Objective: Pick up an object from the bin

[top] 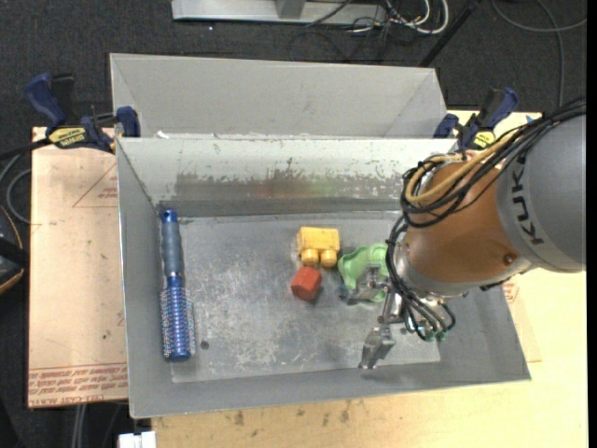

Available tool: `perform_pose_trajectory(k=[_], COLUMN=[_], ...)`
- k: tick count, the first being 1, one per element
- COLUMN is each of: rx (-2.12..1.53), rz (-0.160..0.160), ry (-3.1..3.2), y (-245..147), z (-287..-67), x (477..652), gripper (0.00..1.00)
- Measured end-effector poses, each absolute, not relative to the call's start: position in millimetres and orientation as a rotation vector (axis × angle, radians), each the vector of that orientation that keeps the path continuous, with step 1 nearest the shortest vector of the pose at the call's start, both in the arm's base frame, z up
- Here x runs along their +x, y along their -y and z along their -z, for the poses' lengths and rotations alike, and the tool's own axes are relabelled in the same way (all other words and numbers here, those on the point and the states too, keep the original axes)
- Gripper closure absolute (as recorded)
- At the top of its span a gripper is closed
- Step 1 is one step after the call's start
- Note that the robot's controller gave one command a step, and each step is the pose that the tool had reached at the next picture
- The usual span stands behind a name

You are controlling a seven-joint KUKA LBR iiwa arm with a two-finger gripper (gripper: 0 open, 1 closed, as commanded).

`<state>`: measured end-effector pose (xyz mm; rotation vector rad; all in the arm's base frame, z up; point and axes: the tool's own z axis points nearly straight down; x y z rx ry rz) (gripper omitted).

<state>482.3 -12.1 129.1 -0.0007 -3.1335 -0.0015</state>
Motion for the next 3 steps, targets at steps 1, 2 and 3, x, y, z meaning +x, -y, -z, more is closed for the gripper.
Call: perform_pose_trajectory(k=[1,2,3], rx=[0.101,0.241,0.440], rz=[-0.004,0.050,0.045], ry=[3.147,3.104,3.108], y=[79,135,124], z=[-121,-128,-114], x=[545.9,633.6,639.9], gripper=[0.00,0.00,0.00])
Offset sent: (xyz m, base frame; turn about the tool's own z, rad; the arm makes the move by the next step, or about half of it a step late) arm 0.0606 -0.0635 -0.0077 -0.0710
